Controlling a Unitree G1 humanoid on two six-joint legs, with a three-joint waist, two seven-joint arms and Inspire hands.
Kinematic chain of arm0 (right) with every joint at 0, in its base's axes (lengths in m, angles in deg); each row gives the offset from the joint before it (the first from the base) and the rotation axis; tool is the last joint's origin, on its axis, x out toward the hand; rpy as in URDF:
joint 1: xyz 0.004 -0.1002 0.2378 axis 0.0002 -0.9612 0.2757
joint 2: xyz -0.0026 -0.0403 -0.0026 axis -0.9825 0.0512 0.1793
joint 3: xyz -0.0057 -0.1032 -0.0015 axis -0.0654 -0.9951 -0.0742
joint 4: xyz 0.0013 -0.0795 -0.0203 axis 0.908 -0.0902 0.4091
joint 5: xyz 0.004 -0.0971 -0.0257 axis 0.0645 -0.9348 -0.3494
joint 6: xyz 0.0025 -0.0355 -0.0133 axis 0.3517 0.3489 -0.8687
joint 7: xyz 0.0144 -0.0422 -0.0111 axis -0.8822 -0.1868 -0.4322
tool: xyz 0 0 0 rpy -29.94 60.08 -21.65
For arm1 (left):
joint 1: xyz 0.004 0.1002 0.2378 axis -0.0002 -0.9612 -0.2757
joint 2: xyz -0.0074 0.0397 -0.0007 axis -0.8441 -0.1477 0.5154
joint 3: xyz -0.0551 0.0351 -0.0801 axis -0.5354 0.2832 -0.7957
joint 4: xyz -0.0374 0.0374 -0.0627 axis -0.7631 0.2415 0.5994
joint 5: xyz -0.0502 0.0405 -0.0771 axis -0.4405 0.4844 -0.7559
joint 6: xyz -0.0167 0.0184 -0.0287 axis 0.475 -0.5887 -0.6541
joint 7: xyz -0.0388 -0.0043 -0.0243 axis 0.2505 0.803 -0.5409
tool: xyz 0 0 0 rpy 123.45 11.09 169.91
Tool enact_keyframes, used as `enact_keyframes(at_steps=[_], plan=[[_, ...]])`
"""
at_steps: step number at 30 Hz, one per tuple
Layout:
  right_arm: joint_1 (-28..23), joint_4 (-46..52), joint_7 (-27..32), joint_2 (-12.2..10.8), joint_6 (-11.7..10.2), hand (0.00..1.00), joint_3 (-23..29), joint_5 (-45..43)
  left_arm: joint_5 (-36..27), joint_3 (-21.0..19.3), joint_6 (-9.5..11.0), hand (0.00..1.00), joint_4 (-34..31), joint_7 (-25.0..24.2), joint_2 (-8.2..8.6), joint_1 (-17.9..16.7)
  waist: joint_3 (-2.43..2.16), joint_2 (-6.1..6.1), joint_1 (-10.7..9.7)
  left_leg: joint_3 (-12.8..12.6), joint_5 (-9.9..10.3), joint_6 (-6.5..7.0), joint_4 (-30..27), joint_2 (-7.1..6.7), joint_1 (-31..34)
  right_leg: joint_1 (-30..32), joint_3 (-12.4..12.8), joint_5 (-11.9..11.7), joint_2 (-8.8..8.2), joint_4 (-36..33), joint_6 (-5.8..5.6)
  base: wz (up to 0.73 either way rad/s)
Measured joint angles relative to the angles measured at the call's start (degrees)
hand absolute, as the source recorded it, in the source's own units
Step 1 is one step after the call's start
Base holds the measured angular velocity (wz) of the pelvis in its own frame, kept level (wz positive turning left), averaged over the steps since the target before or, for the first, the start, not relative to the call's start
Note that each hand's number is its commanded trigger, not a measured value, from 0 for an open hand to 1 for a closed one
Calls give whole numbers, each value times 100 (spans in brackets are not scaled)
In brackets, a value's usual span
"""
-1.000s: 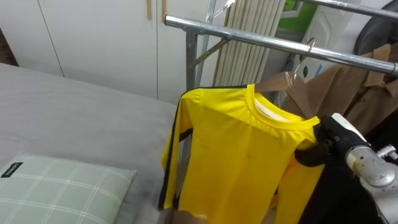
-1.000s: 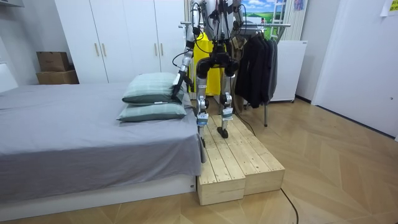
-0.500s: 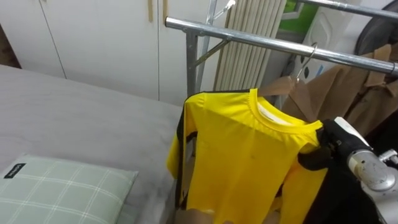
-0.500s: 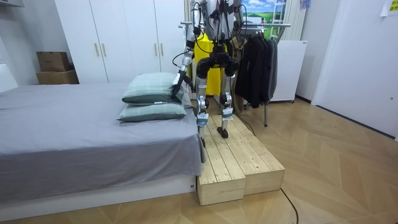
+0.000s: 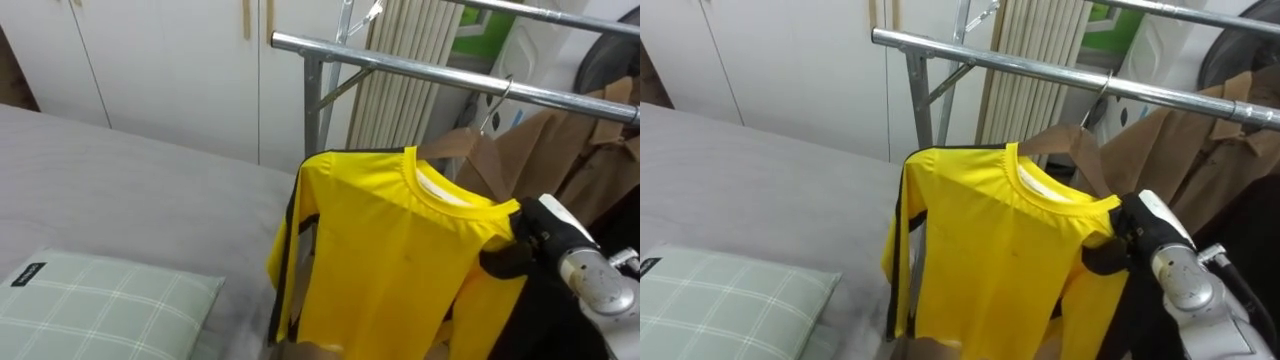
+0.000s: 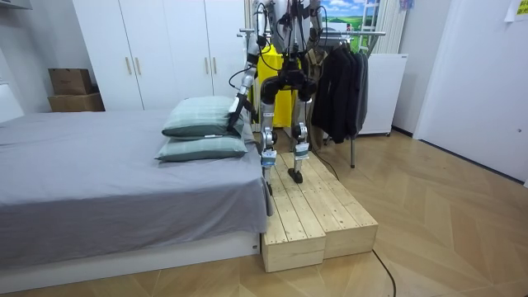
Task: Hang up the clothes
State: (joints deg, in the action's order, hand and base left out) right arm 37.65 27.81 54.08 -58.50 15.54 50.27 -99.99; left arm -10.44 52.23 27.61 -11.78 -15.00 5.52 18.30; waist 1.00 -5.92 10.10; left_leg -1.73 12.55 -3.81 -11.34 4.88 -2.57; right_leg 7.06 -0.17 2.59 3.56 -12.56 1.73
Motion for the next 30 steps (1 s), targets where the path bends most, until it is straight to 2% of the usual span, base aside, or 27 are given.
enact_keyframes(at_steps=[12,17,18,19,20,21,30], plan=[[-29,-9,40,-6,0,100,-41,3,0,-1,4,0,0,86,0,0,-5,-47,0,21,0,0,-8,0,-1,-15,-2,0,0,-1,0,0],[-142,-53,109,-25,-67,100,-41,61,-6,-1,4,0,0,111,-1,0,-1,-58,3,51,0,0,-5,0,-36,-65,-16,0,-2,6,0,3],[-142,-71,114,-30,-70,97,-41,79,-5,-1,5,0,0,112,0,0,-1,-58,7,52,0,0,-5,0,-47,-73,-23,0,-2,7,0,0],[-142,-96,125,-49,-79,52,-41,96,-5,-2,5,0,0,112,-1,0,0,-57,10,53,0,-1,-1,0,-64,-89,-32,0,-2,9,0,0],[-142,-123,132,-60,-98,40,-41,105,-5,-2,5,0,0,113,-1,0,1,-55,11,56,1,-1,1,1,-78,-100,-37,0,-2,13,0,0],[-141,-177,176,-84,-129,0,-39,108,-6,-4,5,0,0,116,-1,0,1,-55,17,58,1,-1,1,1,-89,-104,-39,1,-2,17,-1,0],[-144,-287,273,-186,-126,0,-39,121,-4,0,19,0,-1,119,-1,11,8,-21,19,89,1,-1,0,7,-82,-116,-156,-12,-26,81,13,1]])
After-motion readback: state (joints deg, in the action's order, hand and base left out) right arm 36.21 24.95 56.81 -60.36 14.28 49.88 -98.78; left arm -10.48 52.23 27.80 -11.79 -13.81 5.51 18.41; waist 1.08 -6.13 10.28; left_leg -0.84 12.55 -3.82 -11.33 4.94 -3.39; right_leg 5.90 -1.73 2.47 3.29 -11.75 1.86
